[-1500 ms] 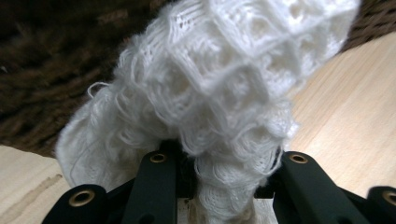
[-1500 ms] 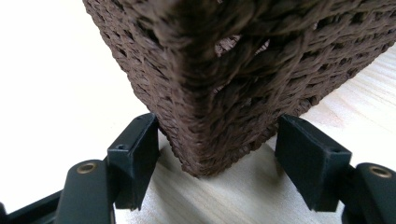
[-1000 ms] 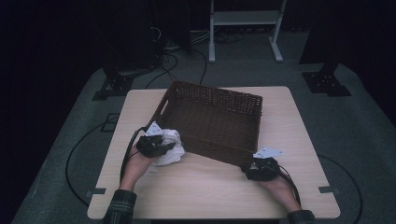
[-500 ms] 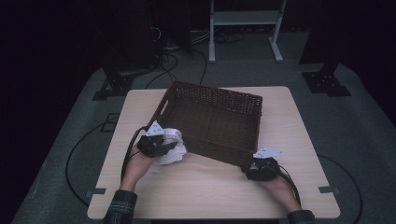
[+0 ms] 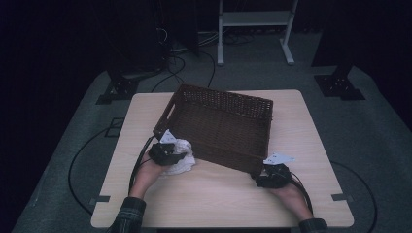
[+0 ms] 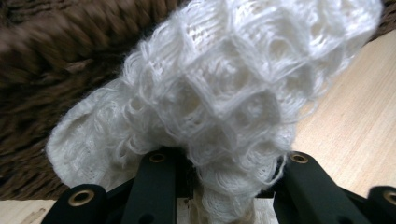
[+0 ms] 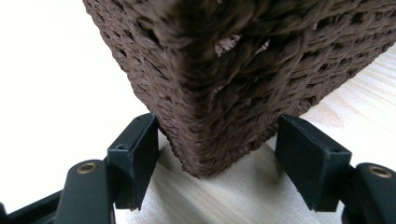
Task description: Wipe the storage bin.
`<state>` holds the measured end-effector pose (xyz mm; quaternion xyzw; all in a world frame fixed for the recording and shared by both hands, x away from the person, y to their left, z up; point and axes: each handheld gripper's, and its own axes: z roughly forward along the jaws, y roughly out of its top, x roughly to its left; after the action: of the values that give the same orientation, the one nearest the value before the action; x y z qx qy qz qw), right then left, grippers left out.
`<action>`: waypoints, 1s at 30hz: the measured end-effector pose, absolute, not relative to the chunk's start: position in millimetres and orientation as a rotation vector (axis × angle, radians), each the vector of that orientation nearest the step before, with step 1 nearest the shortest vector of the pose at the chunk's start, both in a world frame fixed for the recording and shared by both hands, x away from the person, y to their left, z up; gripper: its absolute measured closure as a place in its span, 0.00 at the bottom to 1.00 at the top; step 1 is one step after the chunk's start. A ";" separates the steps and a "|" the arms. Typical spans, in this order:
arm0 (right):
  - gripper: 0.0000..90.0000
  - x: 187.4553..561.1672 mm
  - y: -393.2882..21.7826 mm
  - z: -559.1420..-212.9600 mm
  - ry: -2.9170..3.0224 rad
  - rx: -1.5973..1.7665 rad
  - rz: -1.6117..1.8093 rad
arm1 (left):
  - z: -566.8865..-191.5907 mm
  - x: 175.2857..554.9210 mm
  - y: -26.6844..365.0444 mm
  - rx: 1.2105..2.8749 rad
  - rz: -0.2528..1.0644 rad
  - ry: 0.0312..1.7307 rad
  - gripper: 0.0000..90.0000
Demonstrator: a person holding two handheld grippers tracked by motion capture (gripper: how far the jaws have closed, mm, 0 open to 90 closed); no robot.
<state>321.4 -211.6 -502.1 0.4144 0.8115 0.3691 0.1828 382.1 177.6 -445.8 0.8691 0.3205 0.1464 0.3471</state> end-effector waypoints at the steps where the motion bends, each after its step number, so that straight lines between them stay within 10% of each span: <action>1: 0.33 321.4 -211.6 -502.1 2.289 1.170 1.042 | -447.5 382.6 177.3 2.259 0.372 0.833 0.76; 30: 0.33 321.4 -211.7 -502.1 2.290 1.168 1.041 | -437.1 377.4 176.2 2.244 0.393 0.801 0.76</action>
<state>321.4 -211.7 -502.1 0.4142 0.8117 0.3690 0.1829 377.4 176.2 -437.1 0.8686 0.3102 0.1522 0.3552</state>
